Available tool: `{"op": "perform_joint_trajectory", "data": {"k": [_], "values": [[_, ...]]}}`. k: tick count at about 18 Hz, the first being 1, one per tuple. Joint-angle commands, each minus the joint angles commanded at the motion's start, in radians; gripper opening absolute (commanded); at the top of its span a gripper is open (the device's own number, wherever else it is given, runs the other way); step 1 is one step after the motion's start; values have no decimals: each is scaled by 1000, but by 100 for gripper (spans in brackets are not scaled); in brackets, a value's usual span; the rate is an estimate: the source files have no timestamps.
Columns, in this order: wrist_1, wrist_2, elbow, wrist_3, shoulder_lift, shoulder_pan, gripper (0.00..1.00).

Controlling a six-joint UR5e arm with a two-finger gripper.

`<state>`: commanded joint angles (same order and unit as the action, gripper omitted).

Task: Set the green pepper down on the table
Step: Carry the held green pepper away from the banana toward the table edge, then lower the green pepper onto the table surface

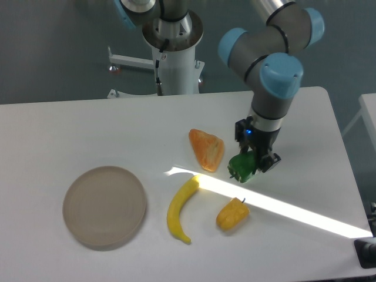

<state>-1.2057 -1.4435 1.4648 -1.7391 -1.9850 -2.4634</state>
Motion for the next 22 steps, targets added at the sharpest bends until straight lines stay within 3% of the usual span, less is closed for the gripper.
{"op": "perform_joint_trajectory", "data": {"k": [4, 8, 13, 17, 22], "values": [[8, 24, 8, -141, -5, -87, 36], [9, 139, 15, -252, -18, -183, 36], [11, 152, 40, -235, -31, -187, 36], [112, 190, 97, -106, -49, -190, 36], [121, 212, 140, -102, -44, -197, 36]]}}
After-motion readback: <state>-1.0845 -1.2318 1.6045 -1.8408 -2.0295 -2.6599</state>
